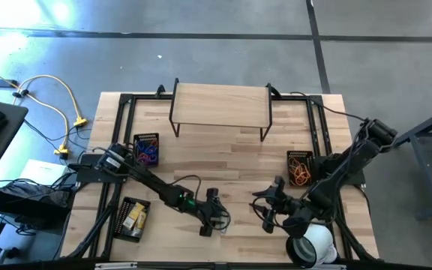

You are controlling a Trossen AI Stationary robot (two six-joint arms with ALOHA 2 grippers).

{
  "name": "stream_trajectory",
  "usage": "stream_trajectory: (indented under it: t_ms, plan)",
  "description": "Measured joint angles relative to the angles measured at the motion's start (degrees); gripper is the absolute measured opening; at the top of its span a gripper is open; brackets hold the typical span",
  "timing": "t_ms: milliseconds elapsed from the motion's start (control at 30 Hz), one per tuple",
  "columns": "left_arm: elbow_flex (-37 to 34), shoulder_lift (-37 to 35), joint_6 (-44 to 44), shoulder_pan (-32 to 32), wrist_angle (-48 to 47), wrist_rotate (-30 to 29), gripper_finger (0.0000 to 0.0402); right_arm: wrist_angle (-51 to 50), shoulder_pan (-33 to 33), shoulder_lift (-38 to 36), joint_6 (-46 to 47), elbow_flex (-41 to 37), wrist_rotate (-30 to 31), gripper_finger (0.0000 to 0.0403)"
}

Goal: Pick & Place Office Desk Supplies
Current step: Put the blue rubber band into the top right black bin

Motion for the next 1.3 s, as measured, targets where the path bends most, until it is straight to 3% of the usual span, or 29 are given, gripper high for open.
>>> stream_trajectory:
  t_ms: [167, 433, 767, 1067, 1300]
  plan:
    - [0.1, 0.0, -1.6, 0.4, -2.1, -0.8, 0.0170, 0.2, -0.2, 1.4, -0.5, 0.0, -1.6, 0.0159]
    - [0.0, 0.3, -3.4, 0.8, -3.6, -1.3, 0.0012, 3.2, -0.4, 2.2, -3.7, 0.0, -1.8, 0.0159]
    - [-0.2, -1.3, -1.2, 0.5, -5.1, -2.8, 0.0002, 5.3, -0.4, 2.2, -6.0, 0.0, -1.9, 0.0159]
    - [-0.4, -7.8, 0.3, -0.2, -12.6, -8.6, 0.0001, 5.8, -0.4, 2.2, -6.0, 0.0, -3.2, 0.0159]
    - [-0.2, -14.5, 4.0, -1.2, -15.3, -12.7, 0.0001, 12.4, -0.7, 6.0, -9.6, 0.0, -2.9, 0.0159]
